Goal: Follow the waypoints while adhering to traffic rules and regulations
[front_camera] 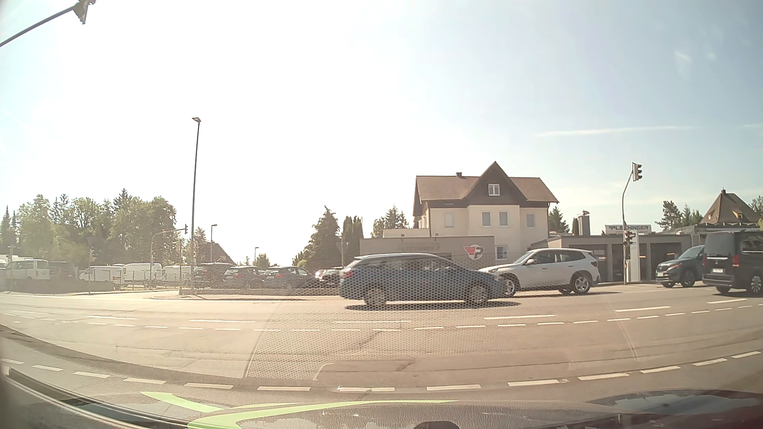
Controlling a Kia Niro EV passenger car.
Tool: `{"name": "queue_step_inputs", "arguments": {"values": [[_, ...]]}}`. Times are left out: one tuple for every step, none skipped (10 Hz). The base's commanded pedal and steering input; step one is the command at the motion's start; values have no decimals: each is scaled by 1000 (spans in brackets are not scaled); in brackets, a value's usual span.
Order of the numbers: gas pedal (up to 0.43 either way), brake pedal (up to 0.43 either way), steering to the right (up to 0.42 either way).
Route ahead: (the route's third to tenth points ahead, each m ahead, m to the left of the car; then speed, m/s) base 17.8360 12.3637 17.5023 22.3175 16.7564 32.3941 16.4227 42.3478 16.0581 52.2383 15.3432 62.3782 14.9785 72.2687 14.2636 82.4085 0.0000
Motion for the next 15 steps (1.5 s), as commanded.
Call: {"name": "queue_step_inputs", "arguments": {"values": [[0,354,-2],[0,354,-2],[0,354,-2],[0,354,-2],[0,354,-2],[0,354,-2],[0,354,-2],[0,354,-2],[0,354,-2],[0,354,-2],[0,354,-2],[0,354,-2],[0,354,-2],[0,354,-2],[0,354,-2]]}}
